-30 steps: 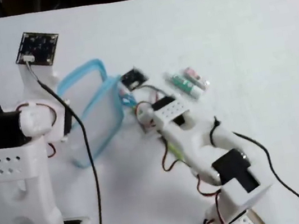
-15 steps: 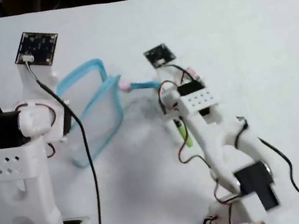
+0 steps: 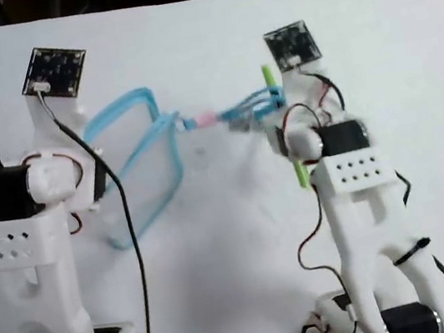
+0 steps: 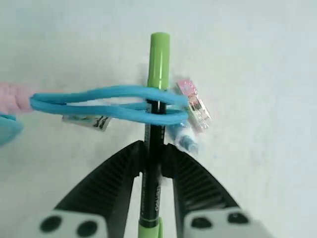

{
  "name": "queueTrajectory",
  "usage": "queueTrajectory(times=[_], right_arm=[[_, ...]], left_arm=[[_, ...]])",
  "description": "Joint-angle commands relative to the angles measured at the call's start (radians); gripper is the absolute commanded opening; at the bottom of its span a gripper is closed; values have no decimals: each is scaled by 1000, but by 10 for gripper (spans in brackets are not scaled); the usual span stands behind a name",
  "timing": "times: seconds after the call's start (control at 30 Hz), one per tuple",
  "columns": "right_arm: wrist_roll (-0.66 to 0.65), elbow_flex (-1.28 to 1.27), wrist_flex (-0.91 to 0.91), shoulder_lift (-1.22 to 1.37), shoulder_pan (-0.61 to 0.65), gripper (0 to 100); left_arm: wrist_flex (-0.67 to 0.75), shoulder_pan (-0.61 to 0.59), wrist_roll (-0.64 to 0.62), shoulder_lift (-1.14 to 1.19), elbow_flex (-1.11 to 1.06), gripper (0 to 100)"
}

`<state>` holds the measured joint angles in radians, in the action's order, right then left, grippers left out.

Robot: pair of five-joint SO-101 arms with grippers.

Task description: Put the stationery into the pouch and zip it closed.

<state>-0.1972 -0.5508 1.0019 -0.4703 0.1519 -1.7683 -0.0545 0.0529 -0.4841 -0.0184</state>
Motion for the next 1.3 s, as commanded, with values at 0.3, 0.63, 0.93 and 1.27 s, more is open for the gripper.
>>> queueTrajectory(times=[0.3, 0.63, 0.93, 1.27], right_arm=[[-72, -110, 268, -163, 338, 17], [-114, -107, 647, -202, 568, 17], [-265, 87, 750, -213, 383, 17], [81, 354, 140, -213, 220, 17]], left_arm=[[18, -4, 6, 10, 11, 23], [18, -4, 6, 10, 11, 23], [18, -4, 6, 10, 11, 23], [18, -4, 6, 10, 11, 23]])
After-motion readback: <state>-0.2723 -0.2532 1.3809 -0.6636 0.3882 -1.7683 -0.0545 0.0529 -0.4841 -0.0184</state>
